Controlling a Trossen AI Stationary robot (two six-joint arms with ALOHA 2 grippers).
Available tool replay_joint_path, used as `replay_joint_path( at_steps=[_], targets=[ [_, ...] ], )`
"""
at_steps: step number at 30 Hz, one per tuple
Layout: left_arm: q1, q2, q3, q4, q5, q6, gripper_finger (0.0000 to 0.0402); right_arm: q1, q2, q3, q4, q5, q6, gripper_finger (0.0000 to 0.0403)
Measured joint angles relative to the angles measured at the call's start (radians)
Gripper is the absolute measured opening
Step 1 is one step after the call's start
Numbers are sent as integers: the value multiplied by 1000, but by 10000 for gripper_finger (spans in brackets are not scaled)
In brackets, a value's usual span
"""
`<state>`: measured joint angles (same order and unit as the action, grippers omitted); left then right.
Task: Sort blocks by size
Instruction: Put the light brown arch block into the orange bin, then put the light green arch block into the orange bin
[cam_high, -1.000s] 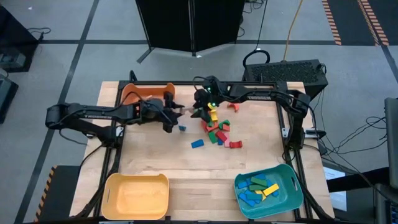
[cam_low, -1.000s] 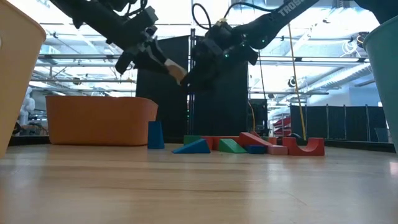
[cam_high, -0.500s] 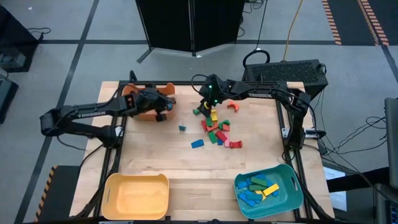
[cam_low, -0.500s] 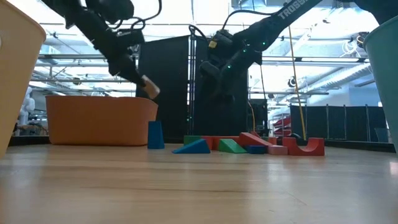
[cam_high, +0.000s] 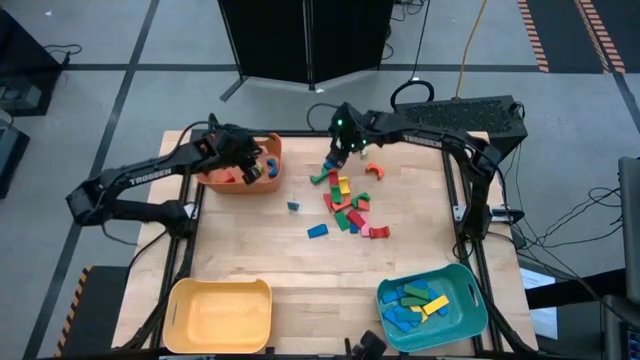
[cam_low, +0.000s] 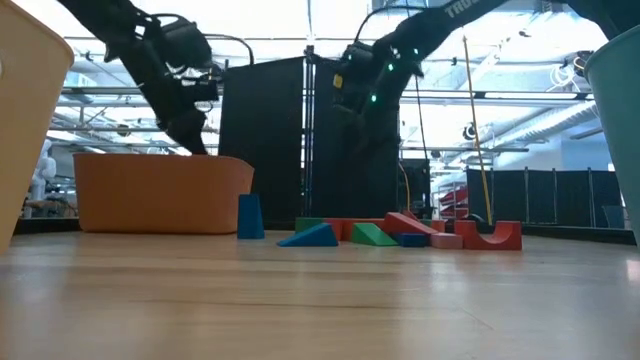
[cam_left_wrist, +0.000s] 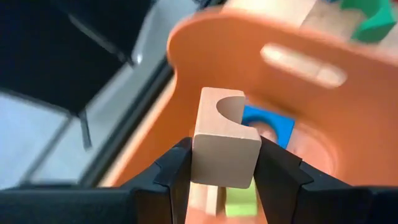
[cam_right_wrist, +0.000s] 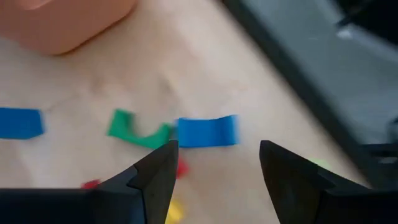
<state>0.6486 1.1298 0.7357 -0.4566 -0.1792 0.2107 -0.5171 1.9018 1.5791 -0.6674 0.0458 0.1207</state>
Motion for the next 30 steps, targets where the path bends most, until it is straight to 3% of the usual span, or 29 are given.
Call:
replay_joint_path(
  at_steps=[3,7,12,16,22,30],
  targets=[
    [24,25,-1,-15,8,-47,146,-37,4,95,-105,61,-57,212],
    [34,61,-1,-26,11,-79,146,-108,16,176,-222,65,-80,212],
    [32,90,-1,-23,12,-101,153,-190,48,203,-306,31,-81,212],
    [32,93,-1,-22,12,-101,185,-242,96,203,-348,-45,-87,212],
    [33,92,-1,-13,3,-127,241,-264,194,226,-389,-51,-53,212],
    [32,92,-1,-13,-4,-127,251,-235,355,468,-599,45,-45,190]
  ],
)
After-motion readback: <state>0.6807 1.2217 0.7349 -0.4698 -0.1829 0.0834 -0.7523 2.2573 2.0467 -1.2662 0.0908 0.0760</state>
